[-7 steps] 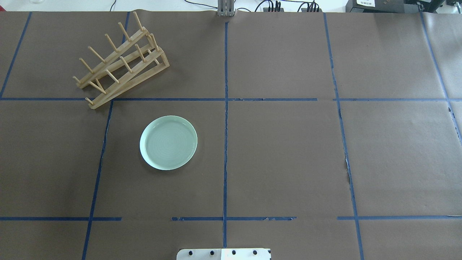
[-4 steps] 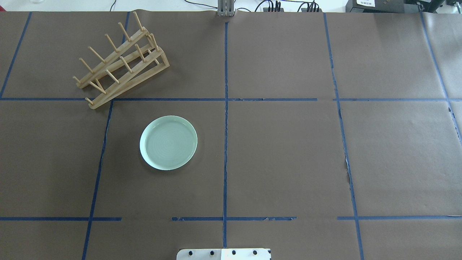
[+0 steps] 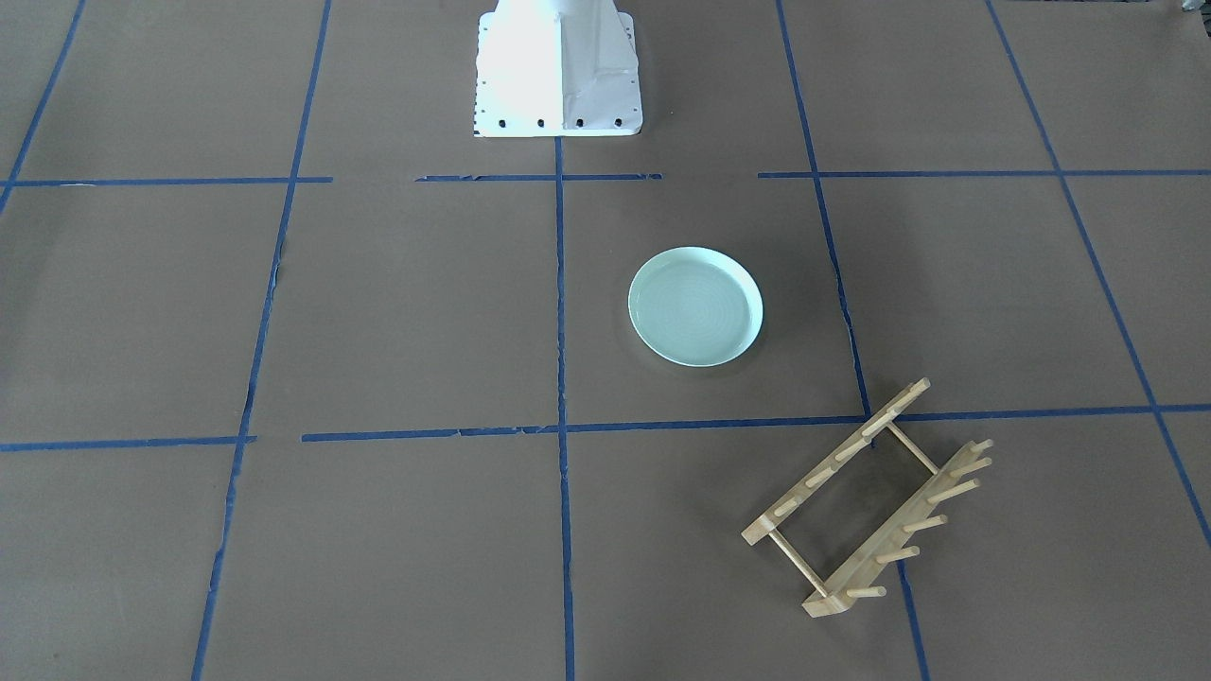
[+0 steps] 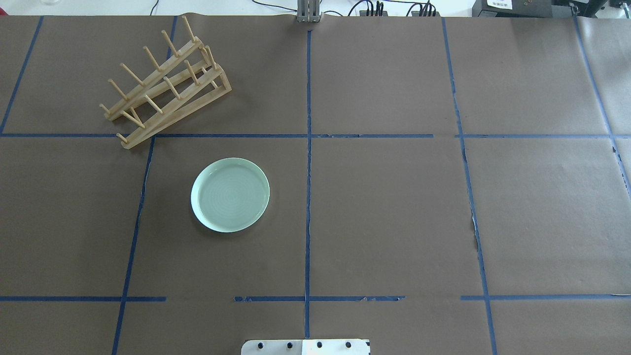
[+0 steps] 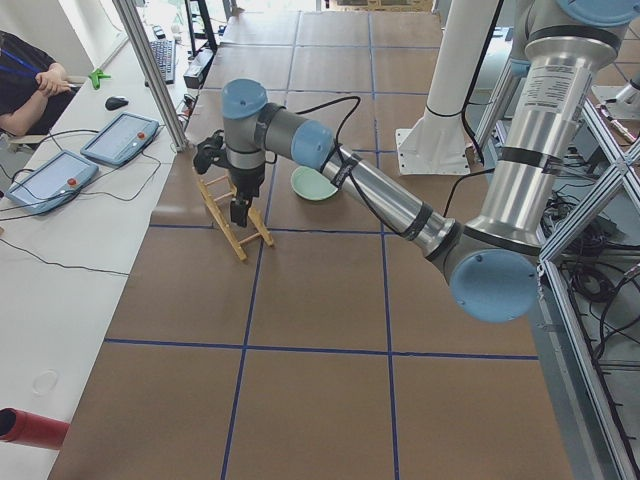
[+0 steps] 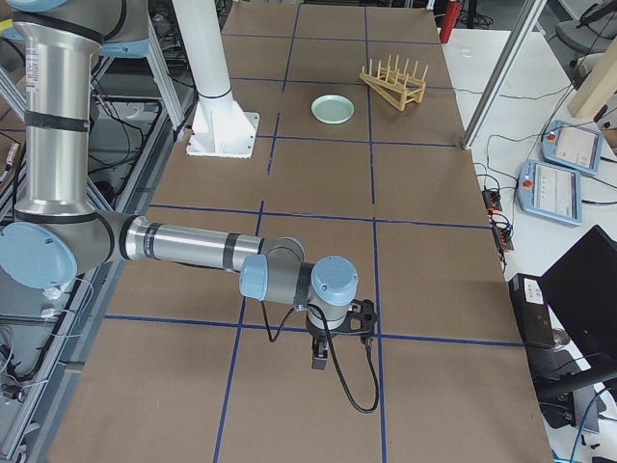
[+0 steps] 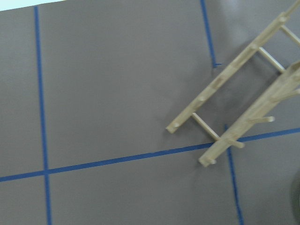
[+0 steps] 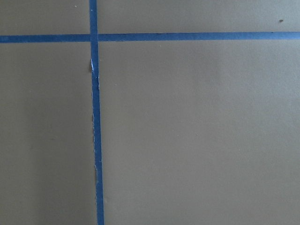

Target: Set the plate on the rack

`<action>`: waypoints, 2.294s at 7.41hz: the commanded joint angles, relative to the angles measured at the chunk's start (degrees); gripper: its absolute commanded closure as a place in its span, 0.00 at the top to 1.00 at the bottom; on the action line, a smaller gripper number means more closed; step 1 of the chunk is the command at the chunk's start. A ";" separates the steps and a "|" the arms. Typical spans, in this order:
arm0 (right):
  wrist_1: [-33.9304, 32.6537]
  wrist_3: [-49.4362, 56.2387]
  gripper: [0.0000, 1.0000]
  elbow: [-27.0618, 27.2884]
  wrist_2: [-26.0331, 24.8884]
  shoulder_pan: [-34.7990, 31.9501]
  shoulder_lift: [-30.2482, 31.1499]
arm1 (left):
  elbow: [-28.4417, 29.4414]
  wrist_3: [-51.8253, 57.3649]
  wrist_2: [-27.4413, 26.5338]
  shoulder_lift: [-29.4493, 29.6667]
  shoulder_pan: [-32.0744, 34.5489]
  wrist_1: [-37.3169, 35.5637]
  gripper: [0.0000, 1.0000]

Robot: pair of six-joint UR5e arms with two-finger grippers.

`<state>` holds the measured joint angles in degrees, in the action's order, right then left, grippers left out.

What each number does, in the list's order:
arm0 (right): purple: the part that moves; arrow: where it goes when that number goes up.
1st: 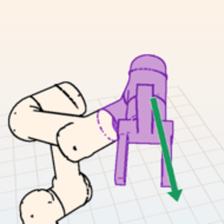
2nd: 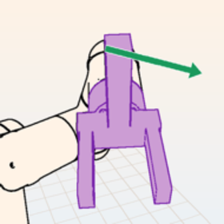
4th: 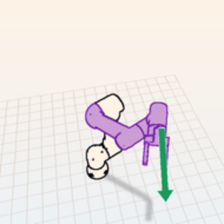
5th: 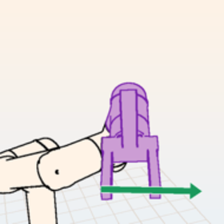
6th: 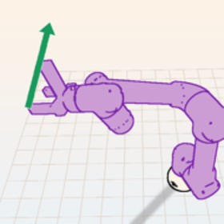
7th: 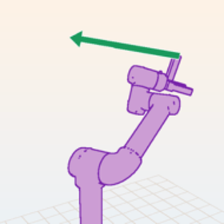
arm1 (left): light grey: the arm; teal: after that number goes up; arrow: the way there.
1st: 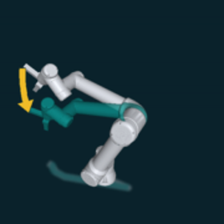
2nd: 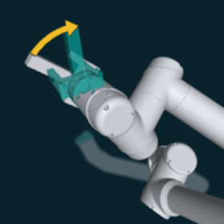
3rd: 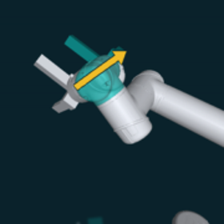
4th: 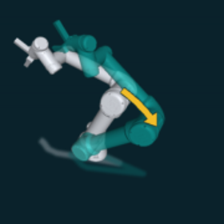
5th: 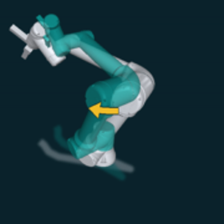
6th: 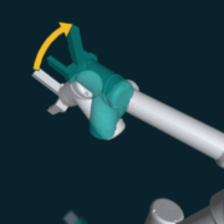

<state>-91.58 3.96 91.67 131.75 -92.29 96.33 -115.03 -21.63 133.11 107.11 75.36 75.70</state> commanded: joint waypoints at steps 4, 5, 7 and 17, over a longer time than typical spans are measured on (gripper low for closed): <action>0.00 0.00 1.00 0.00 0.00 0.00 0.00 | 1.36 -34.29 -8.37 15.64 -23.11 -0.82 1.00; 0.00 0.00 1.00 0.00 0.00 0.00 0.00 | 4.26 -37.14 -10.91 18.29 -25.85 -0.73 1.00; 0.00 0.00 1.00 0.00 0.00 0.00 0.00 | 11.28 -44.07 -18.20 23.99 -33.66 -0.73 1.00; 0.00 0.00 1.00 0.00 0.00 -0.09 0.00 | 29.25 -52.20 -25.62 25.70 -46.00 16.58 0.77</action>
<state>-91.62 3.95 91.67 131.75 -92.30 96.33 -85.84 -73.96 107.48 132.87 29.58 92.07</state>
